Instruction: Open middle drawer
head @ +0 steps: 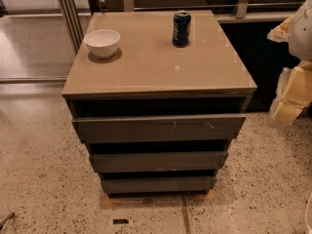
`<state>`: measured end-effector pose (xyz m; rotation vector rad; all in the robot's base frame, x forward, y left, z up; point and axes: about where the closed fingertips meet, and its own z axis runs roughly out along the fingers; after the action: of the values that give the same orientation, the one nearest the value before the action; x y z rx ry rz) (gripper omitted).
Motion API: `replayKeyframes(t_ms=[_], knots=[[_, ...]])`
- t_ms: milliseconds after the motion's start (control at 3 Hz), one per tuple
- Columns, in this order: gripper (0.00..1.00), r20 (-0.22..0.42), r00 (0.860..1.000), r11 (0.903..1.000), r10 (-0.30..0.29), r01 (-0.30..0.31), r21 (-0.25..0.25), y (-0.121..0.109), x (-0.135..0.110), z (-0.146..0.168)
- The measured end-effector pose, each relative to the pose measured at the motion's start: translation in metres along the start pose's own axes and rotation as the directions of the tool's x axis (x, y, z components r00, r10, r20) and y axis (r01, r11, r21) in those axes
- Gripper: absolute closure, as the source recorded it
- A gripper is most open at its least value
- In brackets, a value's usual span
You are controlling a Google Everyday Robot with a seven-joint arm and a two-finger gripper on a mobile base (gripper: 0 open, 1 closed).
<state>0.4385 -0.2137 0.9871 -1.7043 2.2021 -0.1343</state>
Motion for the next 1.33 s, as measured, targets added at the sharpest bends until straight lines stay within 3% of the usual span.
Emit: replayKeyframes(t_ms=[333,667,1333], knots=[[0.00,0.000,1.000,1.0000,0.000,0.000,0.001,0.000,0.000,0.000],[0.00,0.021,1.000,1.0000,-0.002,0.002,0.002,0.004,0.005,0.026],[0.00,0.143,0.990,0.9965,-0.012,0.024,-0.080,0.036,0.021,0.149]])
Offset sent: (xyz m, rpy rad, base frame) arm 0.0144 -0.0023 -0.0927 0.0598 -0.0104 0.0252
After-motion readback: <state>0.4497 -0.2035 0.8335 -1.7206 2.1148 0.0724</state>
